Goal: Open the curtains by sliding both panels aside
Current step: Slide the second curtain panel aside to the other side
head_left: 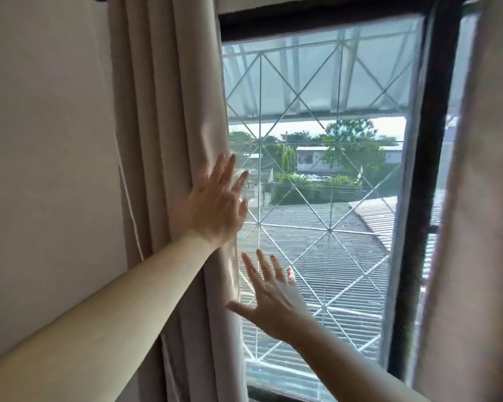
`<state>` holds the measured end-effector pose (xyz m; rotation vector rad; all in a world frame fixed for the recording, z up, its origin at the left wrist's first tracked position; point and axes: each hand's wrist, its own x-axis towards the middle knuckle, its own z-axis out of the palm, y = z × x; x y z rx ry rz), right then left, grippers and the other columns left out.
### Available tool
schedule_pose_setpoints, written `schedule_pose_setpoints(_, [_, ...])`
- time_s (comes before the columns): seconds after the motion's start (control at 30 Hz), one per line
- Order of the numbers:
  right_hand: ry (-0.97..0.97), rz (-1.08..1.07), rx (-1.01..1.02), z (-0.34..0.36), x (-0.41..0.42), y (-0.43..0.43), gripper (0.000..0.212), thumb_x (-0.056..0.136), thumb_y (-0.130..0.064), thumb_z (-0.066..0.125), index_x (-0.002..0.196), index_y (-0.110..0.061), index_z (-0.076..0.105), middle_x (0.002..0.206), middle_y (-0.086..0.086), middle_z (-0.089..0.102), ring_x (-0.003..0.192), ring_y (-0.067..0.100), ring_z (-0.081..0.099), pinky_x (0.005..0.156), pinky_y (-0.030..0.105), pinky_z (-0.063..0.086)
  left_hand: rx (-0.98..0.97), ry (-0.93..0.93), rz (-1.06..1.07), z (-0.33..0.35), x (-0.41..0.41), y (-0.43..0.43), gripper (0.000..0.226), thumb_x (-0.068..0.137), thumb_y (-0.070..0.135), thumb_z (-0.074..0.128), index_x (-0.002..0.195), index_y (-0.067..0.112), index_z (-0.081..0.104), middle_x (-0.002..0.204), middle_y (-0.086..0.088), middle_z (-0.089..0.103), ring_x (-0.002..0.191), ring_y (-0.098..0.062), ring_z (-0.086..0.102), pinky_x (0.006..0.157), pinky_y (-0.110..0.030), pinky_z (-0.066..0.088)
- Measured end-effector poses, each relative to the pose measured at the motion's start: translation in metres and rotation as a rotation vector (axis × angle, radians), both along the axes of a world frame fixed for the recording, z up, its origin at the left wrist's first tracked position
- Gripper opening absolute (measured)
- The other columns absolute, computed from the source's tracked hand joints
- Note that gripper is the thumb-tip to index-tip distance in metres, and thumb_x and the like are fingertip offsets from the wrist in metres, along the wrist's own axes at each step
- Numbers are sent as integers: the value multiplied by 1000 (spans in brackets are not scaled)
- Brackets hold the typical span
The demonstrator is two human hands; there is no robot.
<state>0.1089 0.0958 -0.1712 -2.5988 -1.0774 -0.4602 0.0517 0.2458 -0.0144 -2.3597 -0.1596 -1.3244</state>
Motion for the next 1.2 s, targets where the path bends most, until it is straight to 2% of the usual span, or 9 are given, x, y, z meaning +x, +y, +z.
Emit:
schedule_pose_setpoints(0.1, [-38, -31, -18, 4, -3, -41, 106, 87, -92, 38, 164, -45, -17, 175, 0, -21, 161, 32, -18, 128, 63, -5, -30, 42, -60, -1, 5, -39, 67, 110, 52, 37, 172, 29, 30, 184, -9, 14, 172, -29, 12, 139, -54, 6])
schedule_pose_setpoints(0.2, [-63, -78, -19, 6, -5, -85, 103, 88, -92, 36, 164, -45, -17, 176, 2, -19, 161, 32, -17, 128, 64, -6, -32, 80, -136, -1, 10, -82, 67, 112, 53, 34, 173, 30, 24, 185, -8, 12, 172, -29, 12, 139, -54, 10])
schedule_pose_setpoints(0.5, [-113, -213, -84, 7, -14, -202, 99, 92, -92, 25, 160, -44, -27, 171, 1, -31, 156, 30, -31, 126, 63, -15, 16, 115, -310, -1, 31, -199, 69, 112, 60, 26, 175, 33, 16, 184, -7, 14, 171, -30, 15, 138, -53, 16])
schedule_pose_setpoints(0.67, [-146, -285, -93, 5, -16, -255, 96, 93, -90, 25, 162, -44, -22, 175, -1, -24, 159, 27, -26, 129, 64, -5, 24, 118, -413, -3, 44, -258, 70, 111, 63, 21, 175, 35, 12, 184, -7, 13, 171, -30, 17, 137, -53, 20])
schedule_pose_setpoints(0.83, [-172, -349, -96, 7, -14, -294, 97, 91, -92, 24, 163, -44, -20, 176, 0, -20, 161, 26, -22, 127, 61, -12, 42, 127, -523, -2, 58, -309, 73, 110, 64, 22, 176, 33, 11, 184, -10, 16, 170, -32, 21, 135, -52, 28])
schedule_pose_setpoints(0.97, [-170, -397, -109, 7, -8, -312, 95, 90, -92, 21, 161, -46, -23, 173, 0, -28, 159, 26, -26, 127, 63, -13, 23, 122, -594, 3, 74, -338, 75, 111, 67, 25, 176, 35, 3, 184, -7, 14, 170, -31, 19, 134, -50, 28])
schedule_pose_setpoints(1.2, [-219, -450, -78, 5, 17, -337, 97, 92, -88, 26, 164, -42, -19, 175, 1, -20, 161, 27, -20, 129, 59, -9, 21, 84, -757, 17, 109, -368, 80, 110, 67, 31, 176, 27, 10, 185, -4, 11, 170, -25, 20, 133, -51, 31])
